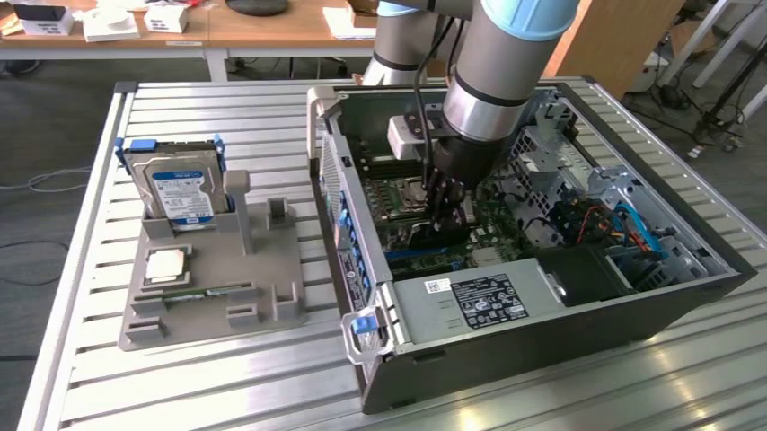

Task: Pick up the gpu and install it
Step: 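Insert the gpu into the slot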

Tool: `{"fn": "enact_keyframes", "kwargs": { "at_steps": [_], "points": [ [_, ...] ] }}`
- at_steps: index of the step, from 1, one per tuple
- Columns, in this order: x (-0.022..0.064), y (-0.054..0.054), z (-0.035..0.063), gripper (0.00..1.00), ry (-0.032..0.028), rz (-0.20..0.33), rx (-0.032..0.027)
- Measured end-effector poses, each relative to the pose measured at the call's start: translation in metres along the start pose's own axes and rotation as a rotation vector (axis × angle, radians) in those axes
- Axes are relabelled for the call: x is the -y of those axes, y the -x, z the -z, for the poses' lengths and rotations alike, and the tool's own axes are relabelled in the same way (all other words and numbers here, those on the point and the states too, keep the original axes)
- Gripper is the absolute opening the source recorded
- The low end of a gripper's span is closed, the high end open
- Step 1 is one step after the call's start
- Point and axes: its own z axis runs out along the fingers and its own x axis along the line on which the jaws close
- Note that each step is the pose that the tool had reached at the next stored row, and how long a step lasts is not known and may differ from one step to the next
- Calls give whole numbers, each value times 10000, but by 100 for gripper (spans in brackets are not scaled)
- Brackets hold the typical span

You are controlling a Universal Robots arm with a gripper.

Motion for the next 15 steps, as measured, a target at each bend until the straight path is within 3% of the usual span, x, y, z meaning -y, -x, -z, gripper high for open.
{"fn": "enact_keyframes", "kwargs": {
  "at_steps": [15],
  "points": [
    [1,0,-15,27,-2,0,3]
  ]
}}
